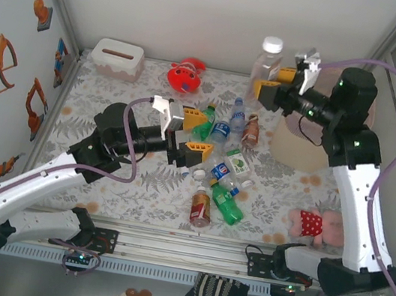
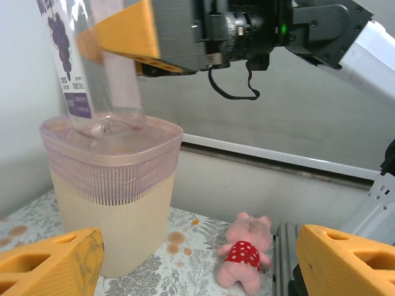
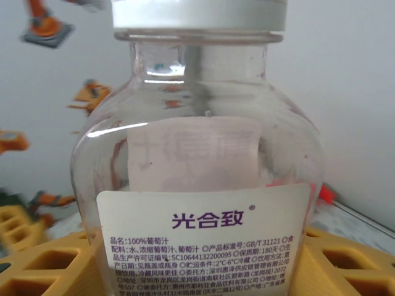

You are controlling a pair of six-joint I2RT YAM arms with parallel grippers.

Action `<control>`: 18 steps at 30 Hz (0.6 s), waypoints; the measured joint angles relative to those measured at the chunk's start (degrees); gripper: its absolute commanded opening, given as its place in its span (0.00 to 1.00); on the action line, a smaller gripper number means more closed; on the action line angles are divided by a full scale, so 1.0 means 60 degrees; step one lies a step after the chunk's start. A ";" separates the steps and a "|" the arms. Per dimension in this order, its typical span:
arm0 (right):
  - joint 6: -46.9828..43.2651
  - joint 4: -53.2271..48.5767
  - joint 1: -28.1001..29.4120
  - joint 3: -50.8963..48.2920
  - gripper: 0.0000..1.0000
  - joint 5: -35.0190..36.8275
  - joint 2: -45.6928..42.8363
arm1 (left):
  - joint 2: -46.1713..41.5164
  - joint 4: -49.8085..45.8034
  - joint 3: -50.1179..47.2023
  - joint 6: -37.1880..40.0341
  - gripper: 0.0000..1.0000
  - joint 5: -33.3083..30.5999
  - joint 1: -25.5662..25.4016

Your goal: Put the plastic bottles in the bin

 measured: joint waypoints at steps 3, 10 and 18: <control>0.0240 -0.0382 -0.0696 0.0404 0.54 0.0812 0.0495 | -0.0011 -0.0058 -0.0011 0.0000 0.81 -0.0098 0.0000; 0.0754 -0.1810 -0.2062 0.1705 0.52 0.2918 0.1756 | -0.0033 -0.0171 -0.0015 0.0000 0.81 -0.0208 0.0000; 0.0772 -0.3530 -0.3056 0.3162 0.49 0.4226 0.3206 | -0.0029 -0.0321 -0.0029 0.0004 0.81 -0.0368 0.0000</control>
